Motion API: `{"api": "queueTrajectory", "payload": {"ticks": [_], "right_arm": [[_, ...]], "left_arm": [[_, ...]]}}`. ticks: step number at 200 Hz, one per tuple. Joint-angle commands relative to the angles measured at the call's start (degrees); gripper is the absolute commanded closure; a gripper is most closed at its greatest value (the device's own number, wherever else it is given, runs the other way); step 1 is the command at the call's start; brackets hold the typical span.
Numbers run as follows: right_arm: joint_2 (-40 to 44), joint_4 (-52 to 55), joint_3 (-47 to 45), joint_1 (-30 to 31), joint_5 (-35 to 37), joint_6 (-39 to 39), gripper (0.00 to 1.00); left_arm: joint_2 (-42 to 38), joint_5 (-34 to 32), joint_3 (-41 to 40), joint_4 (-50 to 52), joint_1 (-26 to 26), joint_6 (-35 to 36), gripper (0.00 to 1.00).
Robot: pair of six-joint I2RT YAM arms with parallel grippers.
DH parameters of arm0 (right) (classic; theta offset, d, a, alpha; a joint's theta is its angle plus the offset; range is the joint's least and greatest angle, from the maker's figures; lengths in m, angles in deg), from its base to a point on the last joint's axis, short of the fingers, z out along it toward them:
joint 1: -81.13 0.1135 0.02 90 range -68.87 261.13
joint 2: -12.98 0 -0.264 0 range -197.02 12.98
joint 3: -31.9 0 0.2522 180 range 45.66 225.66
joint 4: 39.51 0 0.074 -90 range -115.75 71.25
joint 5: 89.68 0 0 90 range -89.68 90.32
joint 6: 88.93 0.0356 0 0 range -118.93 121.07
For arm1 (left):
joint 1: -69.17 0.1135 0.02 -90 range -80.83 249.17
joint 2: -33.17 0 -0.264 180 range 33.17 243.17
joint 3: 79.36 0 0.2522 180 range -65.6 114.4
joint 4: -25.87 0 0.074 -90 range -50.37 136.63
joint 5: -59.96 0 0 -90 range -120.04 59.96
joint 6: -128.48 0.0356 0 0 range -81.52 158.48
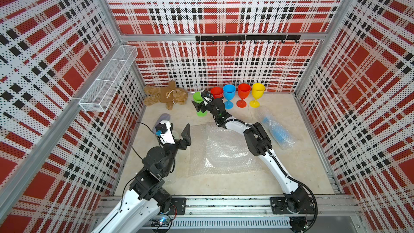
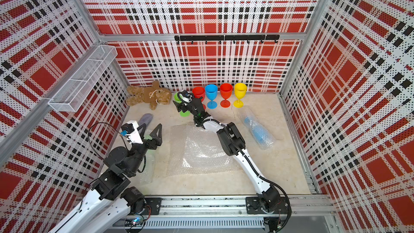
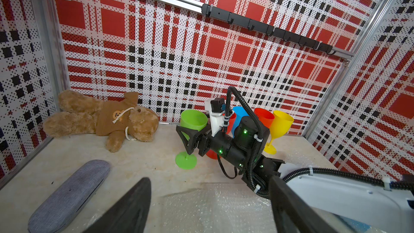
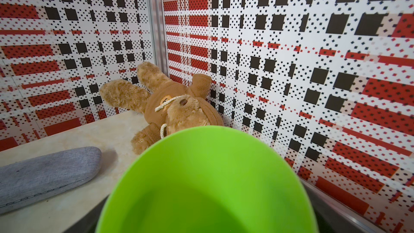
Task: Unpack wine glasses from bubble wrap
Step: Place the wine glass at the center of the board.
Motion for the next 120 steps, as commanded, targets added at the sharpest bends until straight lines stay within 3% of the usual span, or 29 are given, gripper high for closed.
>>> {"api": "queueTrajectory", "payload": {"ticks": [1, 93, 110, 120], "right_arm": [[5.1, -3.4, -1.1, -0.1, -0.9, -1.1, 0.02], [18.7, -4.6, -5.9, -0.2, -4.9, -2.7, 0.0], [24.4, -1.2, -8.9, 0.3, -2.8, -2.6, 0.0], [28.5, -1.8, -13.5, 1.1, 4.1, -1.7, 0.0]], "left_arm": [[0.4, -0.1, -0.3, -0.2, 0.7, 0.5, 0.16], [2.2, -0.1, 0.4, 0.5, 2.6, -0.3, 0.16], [2.9, -0.3, 1.3, 1.3, 3.0, -0.6, 0.17], [3.3, 0.0, 2.2, 1.9, 2.9, -0.8, 0.17]]}}
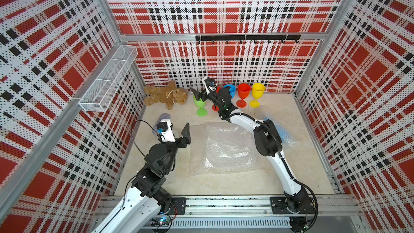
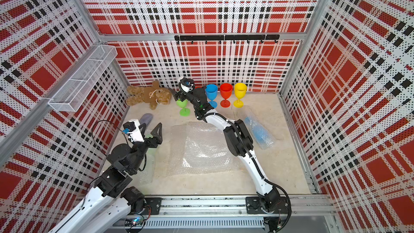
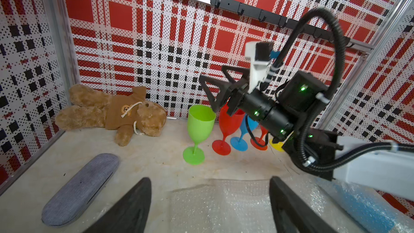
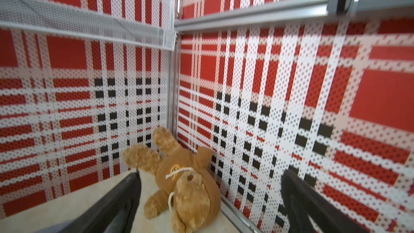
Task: Unpack wine glasses from bubble wrap
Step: Place the wine glass at the center of the board, then pick up the bubble wrap from the center of the board.
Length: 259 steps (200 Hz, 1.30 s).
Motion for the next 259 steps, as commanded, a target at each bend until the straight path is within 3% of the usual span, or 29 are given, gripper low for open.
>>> {"api": "queueTrajectory", "payload": {"ticks": [1, 15, 32, 44, 55, 63, 75, 85, 100, 119, 135, 153, 170, 193, 220, 259], "right_arm": [[10.4, 0.3, -6.3, 1.3, 7.7, -0.2, 0.0], [17.4, 1.4, -12.5, 3.1, 17.5, -2.7, 0.0], [25.5, 8.6, -18.3, 4.6, 22.9, -7.4, 0.0], [29.4, 19.7, -18.1, 5.7, 33.5, -7.7, 0.0], [31.4, 34.8, -14.0, 6.0, 45.3, -2.6, 0.0], [32.7, 47.8, -10.0, 5.8, 48.9, 0.5, 0.0], [36.2, 59.5, -8.6, 5.7, 48.9, 1.4, 0.0], [41.3, 58.7, -14.7, 5.5, 49.1, 3.1, 0.0], [49.5, 57.6, -26.0, 3.6, 41.1, 6.8, 0.0], [53.0, 69.7, -26.7, -2.0, 32.1, 17.6, 0.0], [55.4, 71.9, -33.6, -2.1, 40.2, 22.2, 0.0], [56.6, 75.9, -39.2, -1.9, 40.5, 16.3, 0.0], [58.3, 74.9, -44.5, -6.9, 38.1, 14.1, 0.0], [55.1, 78.3, -45.1, -17.3, 27.3, 14.4, 0.0], [46.2, 83.6, -43.7, -19.4, 37.3, 9.2, 0.0], [37.4, 83.8, -40.4, -24.9, 32.5, 8.5, 0.0]], "left_arm": [[0.9, 0.0, 2.1, 1.5, 0.5, -0.5, 0.17], [2.0, 0.6, 4.2, 3.0, 0.5, -1.3, 0.18], [4.3, 1.6, 7.3, 5.4, 0.4, -2.2, 0.19], [6.3, 2.5, 9.2, 6.9, 0.4, -2.9, 0.2], [7.9, 3.4, 10.5, 7.5, 0.2, -3.7, 0.2], [8.8, 4.0, 11.0, 7.4, 0.2, -4.1, 0.2], [10.5, 5.1, 11.4, 6.9, -0.1, -4.6, 0.2], [12.0, 6.0, 11.8, 6.1, -0.5, -4.8, 0.21], [14.4, 7.2, 12.7, 5.1, -1.1, -5.1, 0.21], [17.0, 8.4, 13.4, 3.4, -2.4, -4.9, 0.21], [18.0, 8.5, 12.6, 1.2, -3.4, -4.0, 0.21], [18.5, 9.9, 10.6, -1.1, -3.5, -3.6, 0.21], [18.4, 12.1, 9.2, -1.9, -2.8, -3.7, 0.21], [17.6, 14.6, 8.3, -2.4, -2.2, -4.0, 0.21], [16.1, 16.8, 7.7, -3.1, -1.9, -4.6, 0.21], [14.3, 16.6, 7.0, -3.3, -3.5, -4.4, 0.21]]}}
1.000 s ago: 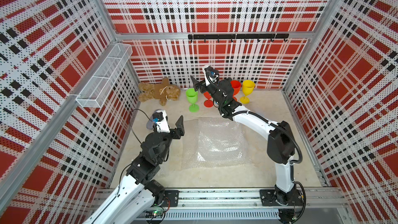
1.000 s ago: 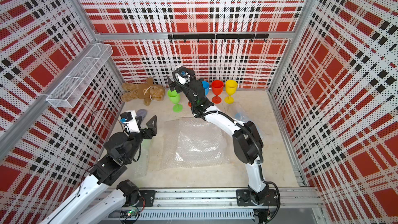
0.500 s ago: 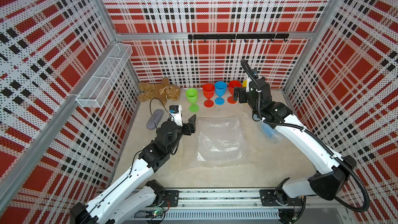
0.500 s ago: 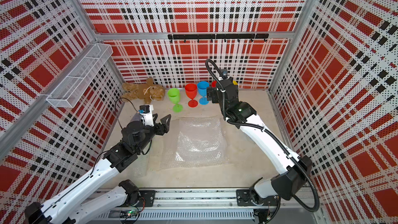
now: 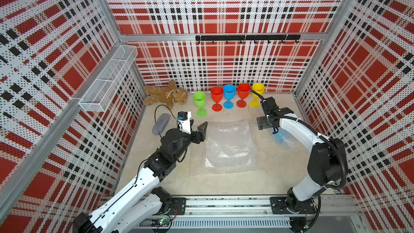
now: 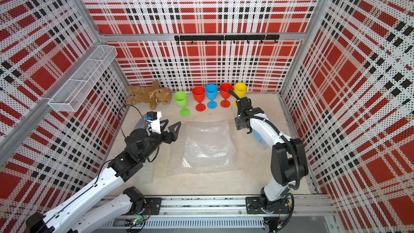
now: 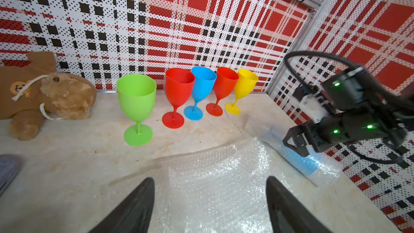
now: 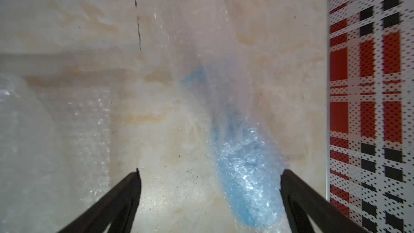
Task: Unpack wine glasses from bubble wrap
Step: Pick up the bubble wrap from the center of the board.
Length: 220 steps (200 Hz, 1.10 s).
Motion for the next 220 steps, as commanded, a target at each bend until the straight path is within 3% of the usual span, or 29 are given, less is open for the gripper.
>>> {"api": "queueTrajectory", "payload": {"ticks": [1, 58, 86, 132, 144, 166, 180, 188, 220], "right_arm": [[-4.0, 2.4, 3.3, -2.9, -0.9, -2.1, 0.0], [-17.1, 2.8, 11.8, -5.7, 2.9, -3.2, 0.0], [-21.6, 3.4, 14.3, -6.7, -0.1, -2.4, 0.09], [-16.0, -0.5, 10.7, -11.3, -9.6, 8.4, 0.24], [-13.1, -2.6, 8.2, -13.8, -15.5, 12.6, 0.25], [-9.1, -6.5, 3.0, -17.9, -24.3, 19.0, 0.18], [-7.6, -6.9, 1.5, -19.1, -25.8, 21.1, 0.07], [-6.9, -6.9, 1.1, -19.1, -25.8, 20.4, 0.0], [-5.0, -4.9, -0.2, -17.0, -19.3, 16.2, 0.0]], "left_arm": [[-1.5, 0.8, -0.9, -2.0, -1.1, 0.3, 0.21], [-3.4, -0.3, -1.4, -1.9, -1.9, 0.9, 0.2], [-3.4, -0.5, -1.4, -1.9, -1.8, 1.0, 0.2], [-3.5, -0.3, -1.4, -2.0, -1.3, 0.9, 0.2], [-3.5, -0.3, -1.5, -2.0, -1.3, 0.9, 0.2], [-3.6, 0.1, -1.4, -2.1, -1.2, 0.8, 0.2], [-3.5, 0.4, -1.4, -2.2, -1.0, 0.6, 0.2], [-3.5, 0.8, -1.5, -2.3, -0.8, 0.6, 0.2], [-3.2, 1.3, -1.5, -2.5, -0.5, 0.5, 0.2]]}}
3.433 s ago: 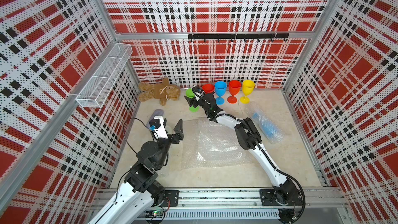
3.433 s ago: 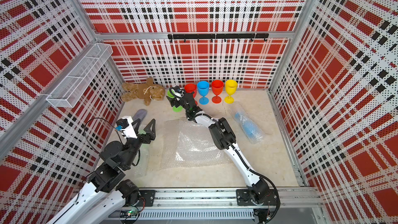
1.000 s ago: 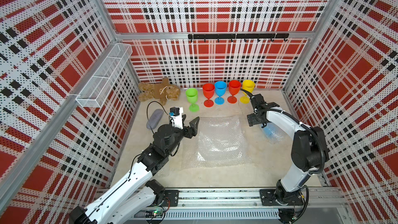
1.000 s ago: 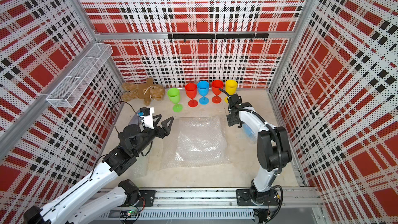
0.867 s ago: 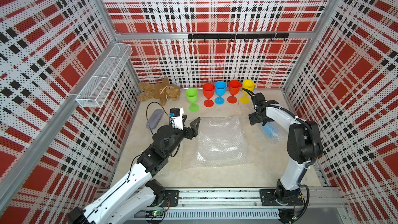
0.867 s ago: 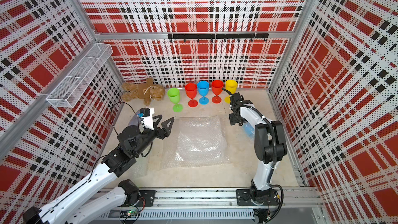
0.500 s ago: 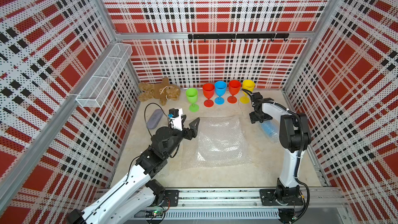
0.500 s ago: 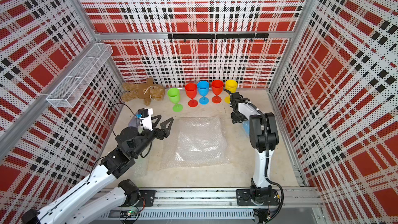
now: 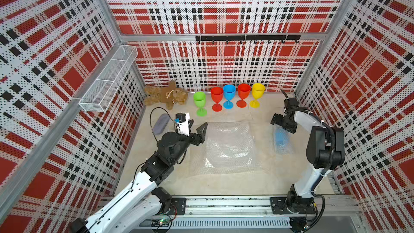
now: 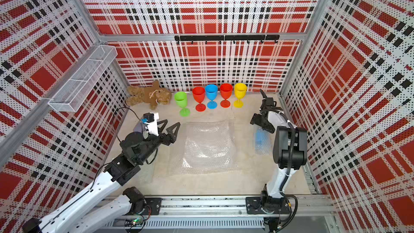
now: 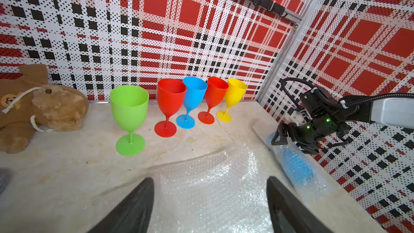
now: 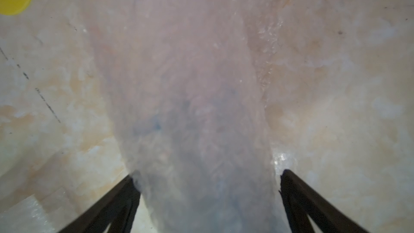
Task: Unpack wine glasses from bubble wrap
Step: Pick up the bubble wrap from the center of the board.
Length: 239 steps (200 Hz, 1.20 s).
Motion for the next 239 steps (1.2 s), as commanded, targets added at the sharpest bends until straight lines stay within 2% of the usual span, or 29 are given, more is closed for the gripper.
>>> {"api": "queueTrajectory", "payload": {"ticks": [1, 46, 81, 87, 111, 146, 158, 175, 191, 224, 239], "right_arm": [[2.8, 0.2, -1.2, 2.3, 2.1, -0.6, 0.0], [0.6, -2.0, -4.7, 2.6, 2.2, -1.6, 0.0], [1.7, -2.4, -4.7, 2.9, 1.6, -0.7, 0.17], [2.5, -2.2, -4.7, 3.0, 1.9, -0.6, 0.22], [7.4, 0.2, -4.2, 4.5, 7.0, 0.0, 0.33], [14.2, 6.2, 0.3, 7.5, 8.9, -0.8, 0.36], [16.4, 8.4, 2.9, 9.7, 7.9, -1.2, 0.36], [18.1, 12.4, 7.6, 13.0, 2.4, -1.0, 0.35], [18.4, 16.1, 12.9, 18.4, 0.0, -0.4, 0.33], [15.6, 15.8, 17.0, 31.0, -5.7, 4.6, 0.29], [12.6, 14.7, 17.4, 35.6, -4.7, 8.5, 0.28]], "left_arm": [[-0.2, 1.2, -0.8, -1.8, 0.5, 0.3, 0.2], [0.2, 1.8, -0.8, -1.9, 0.7, 0.1, 0.2], [0.8, 1.5, -1.0, -1.9, 0.8, 0.1, 0.2], [0.8, 1.4, -1.0, -1.8, 0.8, 0.1, 0.2], [1.4, 1.2, -1.0, -1.8, 0.9, 0.0, 0.2], [2.5, 1.7, -0.8, -1.9, 1.5, -0.2, 0.2], [2.6, 1.8, -0.8, -1.9, 1.8, -0.3, 0.2], [2.8, 1.6, -0.9, -1.9, 2.1, -0.3, 0.2], [3.1, 1.4, -0.9, -1.9, 2.4, -0.3, 0.2], [4.0, 1.7, -0.8, -1.8, 3.0, -0.7, 0.2], [4.3, 1.9, -0.8, -1.8, 3.3, -0.8, 0.2]]}}
